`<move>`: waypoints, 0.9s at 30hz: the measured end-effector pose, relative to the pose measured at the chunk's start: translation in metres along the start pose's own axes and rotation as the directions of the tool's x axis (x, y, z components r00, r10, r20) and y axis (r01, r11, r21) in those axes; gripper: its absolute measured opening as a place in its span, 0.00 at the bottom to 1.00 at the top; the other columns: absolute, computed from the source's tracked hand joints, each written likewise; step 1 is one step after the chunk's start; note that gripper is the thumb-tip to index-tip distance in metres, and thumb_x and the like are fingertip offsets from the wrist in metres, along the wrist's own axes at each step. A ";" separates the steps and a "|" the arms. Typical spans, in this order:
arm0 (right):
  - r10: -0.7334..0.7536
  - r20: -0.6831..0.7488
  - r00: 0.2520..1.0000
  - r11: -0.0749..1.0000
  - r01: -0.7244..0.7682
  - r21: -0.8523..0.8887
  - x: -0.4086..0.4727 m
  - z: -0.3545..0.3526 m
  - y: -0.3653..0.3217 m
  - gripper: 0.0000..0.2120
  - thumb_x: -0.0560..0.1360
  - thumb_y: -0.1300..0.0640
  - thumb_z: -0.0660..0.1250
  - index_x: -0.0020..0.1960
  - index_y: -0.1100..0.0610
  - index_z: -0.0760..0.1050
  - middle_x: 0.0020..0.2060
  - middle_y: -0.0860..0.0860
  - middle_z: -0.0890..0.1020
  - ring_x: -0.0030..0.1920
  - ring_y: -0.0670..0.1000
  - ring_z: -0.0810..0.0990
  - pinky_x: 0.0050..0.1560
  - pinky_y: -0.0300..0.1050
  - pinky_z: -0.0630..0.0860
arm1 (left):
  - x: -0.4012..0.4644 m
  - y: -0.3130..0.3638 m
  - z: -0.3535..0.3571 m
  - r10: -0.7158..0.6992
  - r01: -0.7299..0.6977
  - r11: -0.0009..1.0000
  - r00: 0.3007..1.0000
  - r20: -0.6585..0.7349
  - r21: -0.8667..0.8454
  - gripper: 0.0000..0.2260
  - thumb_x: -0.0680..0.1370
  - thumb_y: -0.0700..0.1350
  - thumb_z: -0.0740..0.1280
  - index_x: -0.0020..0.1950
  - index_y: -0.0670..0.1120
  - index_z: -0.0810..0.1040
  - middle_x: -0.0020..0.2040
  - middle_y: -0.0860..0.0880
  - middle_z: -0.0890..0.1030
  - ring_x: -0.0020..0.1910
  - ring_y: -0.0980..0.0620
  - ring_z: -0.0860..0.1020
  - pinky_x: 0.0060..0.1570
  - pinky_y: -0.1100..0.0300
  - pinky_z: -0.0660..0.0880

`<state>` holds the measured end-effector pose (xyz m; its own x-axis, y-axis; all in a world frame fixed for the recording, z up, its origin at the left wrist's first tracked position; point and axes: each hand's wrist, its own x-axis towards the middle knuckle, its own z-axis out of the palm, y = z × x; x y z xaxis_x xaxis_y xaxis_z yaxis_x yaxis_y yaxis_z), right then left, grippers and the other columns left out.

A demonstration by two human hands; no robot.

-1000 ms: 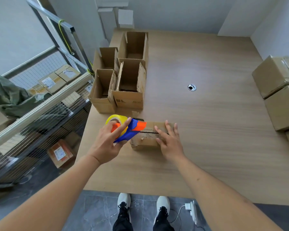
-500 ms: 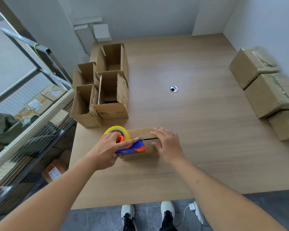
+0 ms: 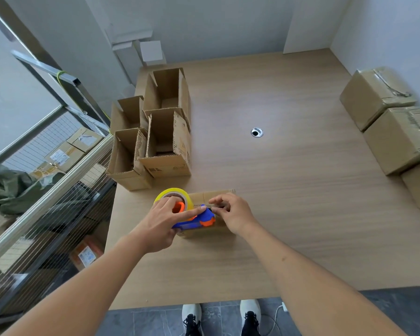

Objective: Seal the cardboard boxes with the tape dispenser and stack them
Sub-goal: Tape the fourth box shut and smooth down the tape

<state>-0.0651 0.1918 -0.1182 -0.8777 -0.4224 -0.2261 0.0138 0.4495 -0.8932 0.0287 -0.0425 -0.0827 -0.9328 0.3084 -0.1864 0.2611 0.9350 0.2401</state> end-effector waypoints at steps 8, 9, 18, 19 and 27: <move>0.097 -0.077 0.992 0.990 -0.089 0.109 -0.006 0.009 0.005 0.10 0.75 0.57 0.75 0.38 0.44 0.83 0.37 0.43 0.85 0.41 0.45 0.83 0.46 0.47 0.81 | 0.002 0.007 0.002 -0.016 0.019 0.999 0.996 -0.092 0.032 0.33 0.81 0.59 0.65 0.79 0.73 0.49 0.58 0.50 0.69 0.65 0.45 0.69 0.65 0.50 0.68; 0.112 -0.079 0.991 0.985 -0.100 0.137 -0.006 0.010 0.006 0.09 0.76 0.56 0.74 0.39 0.45 0.84 0.37 0.43 0.85 0.40 0.46 0.83 0.46 0.49 0.81 | 0.003 0.008 0.001 -0.019 0.023 0.999 0.995 -0.103 0.037 0.31 0.82 0.60 0.63 0.79 0.73 0.48 0.58 0.50 0.70 0.64 0.45 0.70 0.64 0.50 0.68; 0.212 -0.139 0.967 0.942 -0.164 0.294 -0.009 0.012 0.003 0.08 0.74 0.60 0.76 0.38 0.51 0.85 0.32 0.45 0.84 0.32 0.45 0.77 0.38 0.44 0.77 | -0.008 -0.005 -0.003 -0.020 0.028 0.996 0.996 -0.090 0.087 0.27 0.84 0.62 0.52 0.80 0.69 0.46 0.60 0.49 0.72 0.64 0.45 0.71 0.62 0.51 0.69; 0.235 -0.158 0.959 0.930 -0.175 0.324 -0.008 0.011 0.004 0.08 0.75 0.61 0.75 0.38 0.52 0.85 0.32 0.46 0.84 0.31 0.47 0.76 0.37 0.44 0.76 | -0.012 -0.009 -0.002 -0.047 0.054 0.996 0.994 -0.099 0.074 0.26 0.83 0.64 0.49 0.80 0.69 0.46 0.60 0.49 0.72 0.65 0.44 0.71 0.63 0.50 0.69; 0.227 -0.177 0.958 0.945 -0.173 0.276 -0.012 0.002 -0.001 0.06 0.75 0.57 0.75 0.39 0.52 0.84 0.31 0.44 0.83 0.31 0.43 0.77 0.38 0.42 0.76 | -0.013 -0.014 -0.002 -0.130 0.131 0.991 0.990 -0.056 0.018 0.29 0.83 0.59 0.59 0.79 0.72 0.48 0.63 0.50 0.71 0.67 0.45 0.69 0.66 0.47 0.68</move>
<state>-0.0537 0.1949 -0.1149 -0.9224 -0.1631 -0.3500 0.2968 0.2804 -0.9128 0.0360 -0.0602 -0.0815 -0.9713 0.1737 -0.1624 0.1407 0.9704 0.1962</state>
